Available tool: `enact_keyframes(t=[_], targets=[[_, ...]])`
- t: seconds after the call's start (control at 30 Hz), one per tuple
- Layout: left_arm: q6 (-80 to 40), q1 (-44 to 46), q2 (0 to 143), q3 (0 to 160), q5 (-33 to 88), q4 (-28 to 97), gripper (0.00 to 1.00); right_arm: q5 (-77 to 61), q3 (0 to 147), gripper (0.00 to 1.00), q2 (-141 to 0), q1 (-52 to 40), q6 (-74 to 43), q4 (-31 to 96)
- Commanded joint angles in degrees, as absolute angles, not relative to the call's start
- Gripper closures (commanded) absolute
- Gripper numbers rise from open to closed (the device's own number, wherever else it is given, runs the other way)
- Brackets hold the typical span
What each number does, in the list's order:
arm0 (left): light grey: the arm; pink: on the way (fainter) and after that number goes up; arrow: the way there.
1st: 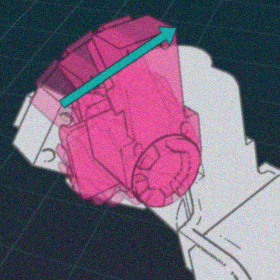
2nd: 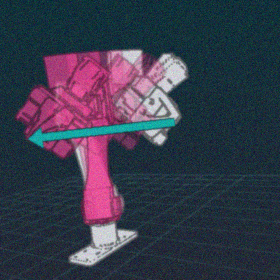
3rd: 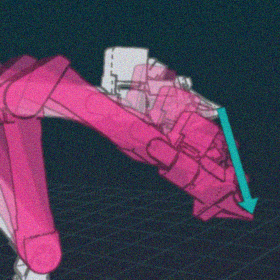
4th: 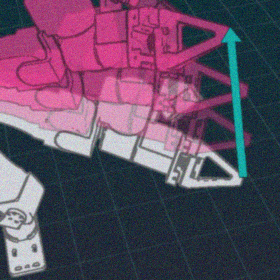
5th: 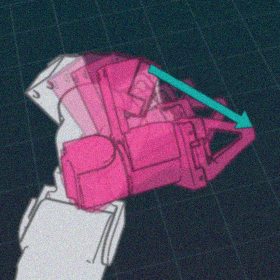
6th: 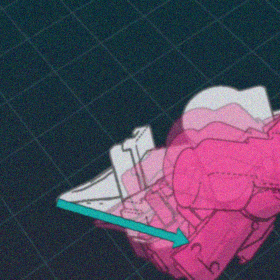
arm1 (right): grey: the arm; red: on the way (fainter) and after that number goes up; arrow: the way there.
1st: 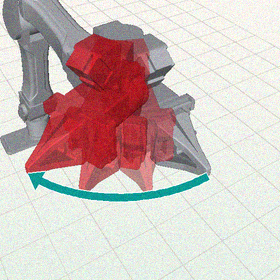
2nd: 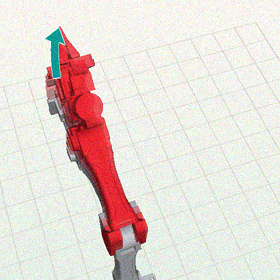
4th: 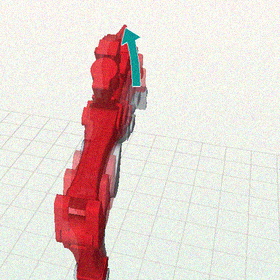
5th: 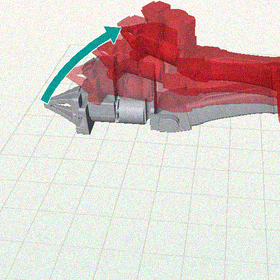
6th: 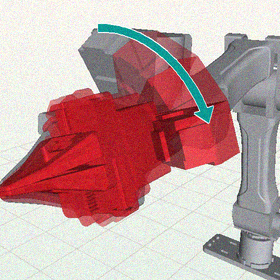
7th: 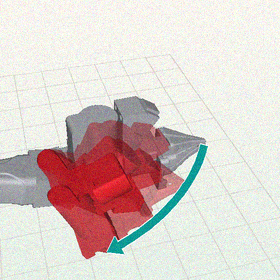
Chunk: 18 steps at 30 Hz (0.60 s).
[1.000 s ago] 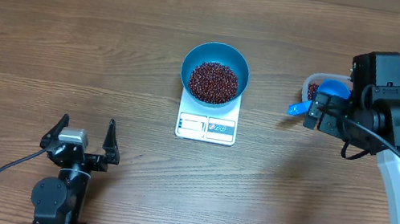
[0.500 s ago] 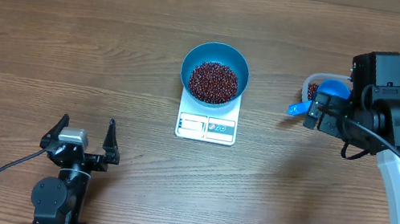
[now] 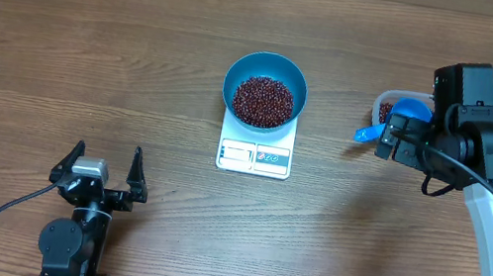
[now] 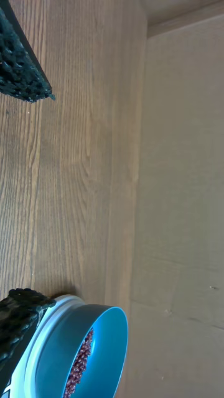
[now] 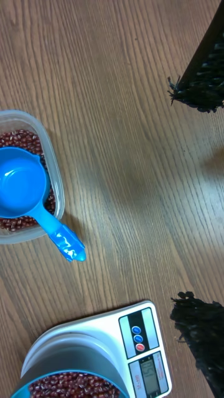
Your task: Scoop item into bowl and weigh 150g on scale
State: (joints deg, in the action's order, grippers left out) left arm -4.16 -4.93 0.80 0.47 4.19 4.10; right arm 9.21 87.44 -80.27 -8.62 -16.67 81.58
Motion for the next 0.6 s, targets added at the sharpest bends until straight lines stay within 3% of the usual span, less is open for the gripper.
enact_keyframes(t=[0.0, 0.4, 0.57], targets=[[-4.29, -5.23, 0.25, 0.27, 3.60, 4.29, 0.01, 10.44, 88.51, 0.00, -80.47, -8.51, -16.01, 81.32], [-4.29, -5.23, 0.25, 0.27, 3.60, 4.27, 0.00, 10.20, 88.49, 0.00, -79.37, -8.51, -16.45, 80.49], [-4.29, -5.23, 0.25, 0.27, 3.60, 4.27, 0.00, 10.15, 85.86, 0.00, -76.20, -8.51, -16.43, 66.52]])
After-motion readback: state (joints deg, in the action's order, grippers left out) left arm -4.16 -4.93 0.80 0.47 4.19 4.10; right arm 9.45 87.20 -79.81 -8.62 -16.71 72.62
